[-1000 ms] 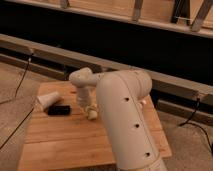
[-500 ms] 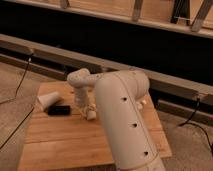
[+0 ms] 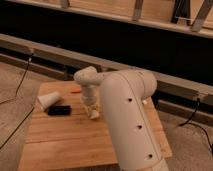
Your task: Wipe the white sponge on the table
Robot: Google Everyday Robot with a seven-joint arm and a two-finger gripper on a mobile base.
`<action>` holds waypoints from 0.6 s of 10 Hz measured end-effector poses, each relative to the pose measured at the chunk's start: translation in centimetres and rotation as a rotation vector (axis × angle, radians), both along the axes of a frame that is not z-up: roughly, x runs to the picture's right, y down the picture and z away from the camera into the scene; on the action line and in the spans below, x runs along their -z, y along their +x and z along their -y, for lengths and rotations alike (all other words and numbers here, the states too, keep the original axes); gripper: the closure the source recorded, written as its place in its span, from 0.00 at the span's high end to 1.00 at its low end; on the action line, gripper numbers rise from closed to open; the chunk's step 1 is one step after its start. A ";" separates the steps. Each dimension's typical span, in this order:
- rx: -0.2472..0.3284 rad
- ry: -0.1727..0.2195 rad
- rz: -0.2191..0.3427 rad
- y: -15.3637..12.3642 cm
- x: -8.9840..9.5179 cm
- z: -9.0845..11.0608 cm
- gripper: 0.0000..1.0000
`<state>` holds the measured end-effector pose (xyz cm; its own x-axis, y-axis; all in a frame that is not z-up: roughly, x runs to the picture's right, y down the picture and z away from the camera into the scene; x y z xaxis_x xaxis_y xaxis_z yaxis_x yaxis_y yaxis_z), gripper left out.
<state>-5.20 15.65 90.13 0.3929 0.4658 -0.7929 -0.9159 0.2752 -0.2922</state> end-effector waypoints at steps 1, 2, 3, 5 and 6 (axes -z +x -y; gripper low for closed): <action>-0.002 0.003 -0.021 1.2 0.0 0.2 0.00; -0.008 0.009 -0.054 3.0 0.0 0.5 0.00; -0.012 0.011 -0.068 3.7 0.0 0.6 0.00; -0.022 0.022 -0.114 5.9 -0.2 1.2 0.00; -0.023 0.029 -0.129 6.6 -0.3 1.6 0.00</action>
